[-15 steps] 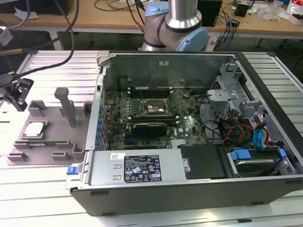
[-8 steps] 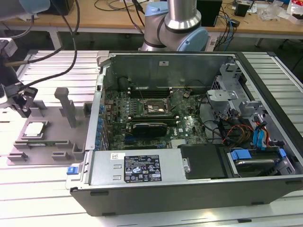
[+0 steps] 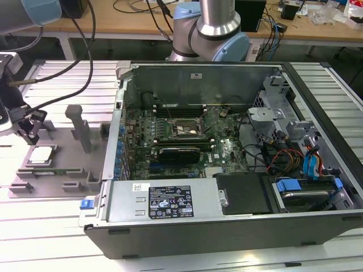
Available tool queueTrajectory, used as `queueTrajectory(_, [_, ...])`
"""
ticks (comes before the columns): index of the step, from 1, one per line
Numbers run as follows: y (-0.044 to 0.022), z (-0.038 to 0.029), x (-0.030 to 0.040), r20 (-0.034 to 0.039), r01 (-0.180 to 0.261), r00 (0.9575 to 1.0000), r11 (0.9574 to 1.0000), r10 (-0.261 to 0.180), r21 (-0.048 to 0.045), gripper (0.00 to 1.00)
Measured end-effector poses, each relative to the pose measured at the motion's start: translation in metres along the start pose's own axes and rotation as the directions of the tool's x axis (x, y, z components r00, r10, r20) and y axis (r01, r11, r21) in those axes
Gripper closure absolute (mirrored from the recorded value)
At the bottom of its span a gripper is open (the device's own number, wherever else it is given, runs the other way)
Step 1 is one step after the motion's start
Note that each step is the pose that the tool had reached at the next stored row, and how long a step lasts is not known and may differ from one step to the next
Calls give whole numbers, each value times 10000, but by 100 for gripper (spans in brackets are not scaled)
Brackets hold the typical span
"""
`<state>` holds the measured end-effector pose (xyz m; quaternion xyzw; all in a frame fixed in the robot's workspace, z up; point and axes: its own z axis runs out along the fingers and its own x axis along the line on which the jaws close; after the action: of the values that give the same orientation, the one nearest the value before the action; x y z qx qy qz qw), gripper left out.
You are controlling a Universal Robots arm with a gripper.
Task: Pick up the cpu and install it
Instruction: 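Pick up the cpu and move it towards the insertion slot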
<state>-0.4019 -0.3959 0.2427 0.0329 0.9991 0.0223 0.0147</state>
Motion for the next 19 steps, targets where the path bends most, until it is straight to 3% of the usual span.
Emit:
queueTrajectory(5, [-2,47,4,1,0,10000,10000,0,-1,89])
queueTrajectory(8, [-7,134,19,0,1,10000,10000,-1,0,89])
queueTrajectory(15, [-8,155,21,4,0,10000,10000,0,-3,89])
queueTrajectory(19, [-18,237,27,-1,0,10000,10000,0,4,89])
